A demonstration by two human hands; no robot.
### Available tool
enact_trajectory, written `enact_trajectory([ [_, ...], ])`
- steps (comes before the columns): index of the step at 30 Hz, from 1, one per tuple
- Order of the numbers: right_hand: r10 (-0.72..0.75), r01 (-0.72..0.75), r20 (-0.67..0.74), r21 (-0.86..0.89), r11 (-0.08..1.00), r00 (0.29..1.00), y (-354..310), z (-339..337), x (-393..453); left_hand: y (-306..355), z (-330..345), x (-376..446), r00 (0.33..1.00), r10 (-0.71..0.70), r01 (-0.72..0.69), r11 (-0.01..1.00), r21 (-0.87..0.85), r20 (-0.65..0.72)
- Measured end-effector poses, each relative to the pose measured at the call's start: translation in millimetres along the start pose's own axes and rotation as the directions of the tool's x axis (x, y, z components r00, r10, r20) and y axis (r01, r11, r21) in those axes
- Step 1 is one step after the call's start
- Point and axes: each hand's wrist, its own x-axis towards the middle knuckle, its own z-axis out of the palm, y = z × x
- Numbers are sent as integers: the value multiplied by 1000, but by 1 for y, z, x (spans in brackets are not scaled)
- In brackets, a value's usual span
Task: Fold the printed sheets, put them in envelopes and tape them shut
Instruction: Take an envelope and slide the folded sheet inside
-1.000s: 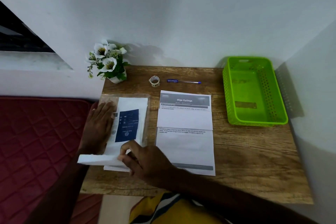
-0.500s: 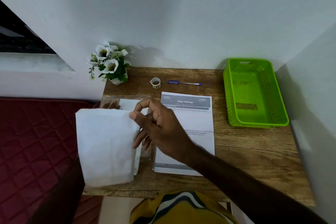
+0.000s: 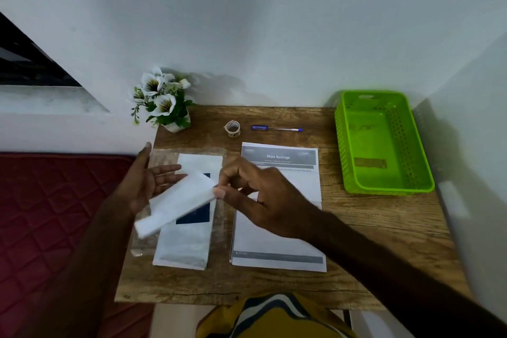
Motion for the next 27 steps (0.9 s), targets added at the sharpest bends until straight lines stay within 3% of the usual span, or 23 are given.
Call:
enact_trajectory([
  [3,47,-45,42,-53,998,998,36,10,-17,-7,10,-2,998,61,-61,997,-37,-8],
  [9,211,-206,-48,92,974,976,89,22,-41,-12,13,10,936,302,-255,936,242,-182],
  [13,511,-396,-145,469,789,847,110,35,-40,-5,16,9,865,423,-334,887,320,-269],
  [16,615,-402,-236,575,713,753,119,49,-35,-3,20,13,805,509,-402,846,351,-305],
  [20,623,-443,-403,455,772,671,124,63,-22,-3,20,21,724,603,-448,780,437,-334],
  [27,489,-520,-583,130,844,649,137,73,-14,-7,18,34,578,719,-303,627,717,-385],
])
